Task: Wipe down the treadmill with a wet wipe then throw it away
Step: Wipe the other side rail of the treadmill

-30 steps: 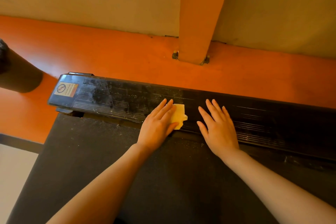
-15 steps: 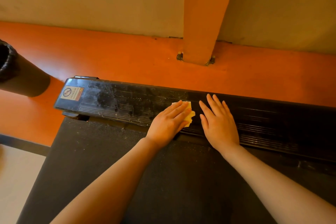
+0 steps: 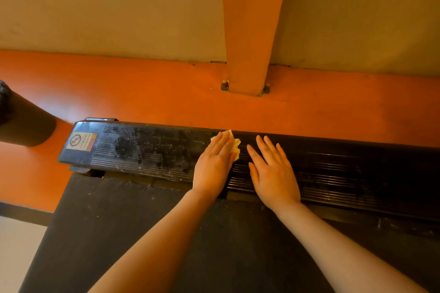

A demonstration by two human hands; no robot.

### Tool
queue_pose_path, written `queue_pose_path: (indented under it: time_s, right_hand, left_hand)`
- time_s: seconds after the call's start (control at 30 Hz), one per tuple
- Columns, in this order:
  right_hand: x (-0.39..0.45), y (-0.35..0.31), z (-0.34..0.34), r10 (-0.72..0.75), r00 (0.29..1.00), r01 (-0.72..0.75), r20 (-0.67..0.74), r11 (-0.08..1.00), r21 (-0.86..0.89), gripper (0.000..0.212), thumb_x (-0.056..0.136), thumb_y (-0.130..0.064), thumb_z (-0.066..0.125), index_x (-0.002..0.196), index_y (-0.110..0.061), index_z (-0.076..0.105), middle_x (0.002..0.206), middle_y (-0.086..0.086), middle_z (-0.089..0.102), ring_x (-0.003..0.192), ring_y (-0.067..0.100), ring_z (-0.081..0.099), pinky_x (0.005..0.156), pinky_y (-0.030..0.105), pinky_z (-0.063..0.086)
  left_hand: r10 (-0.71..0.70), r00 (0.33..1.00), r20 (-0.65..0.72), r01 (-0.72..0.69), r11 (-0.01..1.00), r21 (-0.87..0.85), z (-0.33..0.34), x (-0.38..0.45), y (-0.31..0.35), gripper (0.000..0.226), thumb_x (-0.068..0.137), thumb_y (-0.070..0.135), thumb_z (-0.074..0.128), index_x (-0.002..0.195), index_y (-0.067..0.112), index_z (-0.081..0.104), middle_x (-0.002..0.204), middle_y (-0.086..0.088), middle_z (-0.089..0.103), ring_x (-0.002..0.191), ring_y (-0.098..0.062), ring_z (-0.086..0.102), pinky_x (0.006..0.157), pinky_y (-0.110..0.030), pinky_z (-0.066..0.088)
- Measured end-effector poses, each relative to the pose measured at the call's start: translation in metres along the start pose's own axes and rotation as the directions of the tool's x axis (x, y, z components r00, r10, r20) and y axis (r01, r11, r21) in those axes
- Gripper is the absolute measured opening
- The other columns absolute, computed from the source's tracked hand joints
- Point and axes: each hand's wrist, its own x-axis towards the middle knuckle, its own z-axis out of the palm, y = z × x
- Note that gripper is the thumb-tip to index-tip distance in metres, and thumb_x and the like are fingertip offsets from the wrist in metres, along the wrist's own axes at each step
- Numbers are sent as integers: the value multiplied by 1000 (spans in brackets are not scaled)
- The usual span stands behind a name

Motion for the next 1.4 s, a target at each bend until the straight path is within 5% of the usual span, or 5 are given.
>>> queue_pose_path:
  time_s: [0.2,0.53,1.03,1.4]
  right_hand:
    - [1,-2,-2,15,1000,-15,-12,1000,18,51,99,-35,27,136,-15,57,148,13,45,140,29,38,114,42,26]
    - [0,-1,-1,7,1000,-7,1,1000,16,44,99,-29,40,138,-15,54,149,13,43,142,29,35,115,42,24]
    - [0,-1,0,5,1000,-5,-28,1000,8,45,98,-29,39,136,-14,56,147,15,46,139,31,39,113,43,27]
    - [0,1,2,-4,1000,4,-27,1000,6,45,99,-30,39,137,-14,55,149,14,44,141,30,36,114,42,24]
  left_hand:
    - [-5,998,-68,3,1000,-21,10,-46,4,48,97,28,49,142,10,49,148,-8,44,140,-19,35,111,-34,30]
    - [-76,997,-20,76,997,-4,6,-16,3,48,103,25,45,148,11,38,155,-8,34,144,-13,16,115,-33,23]
    - [1,1000,-13,-1,999,50,9,-79,-3,51,102,36,36,147,13,39,154,-5,35,145,-17,28,117,-35,26]
    - [-80,996,41,77,995,68,-12,-6,-18,51,104,29,41,151,11,31,158,-7,28,147,-20,22,119,-31,15]
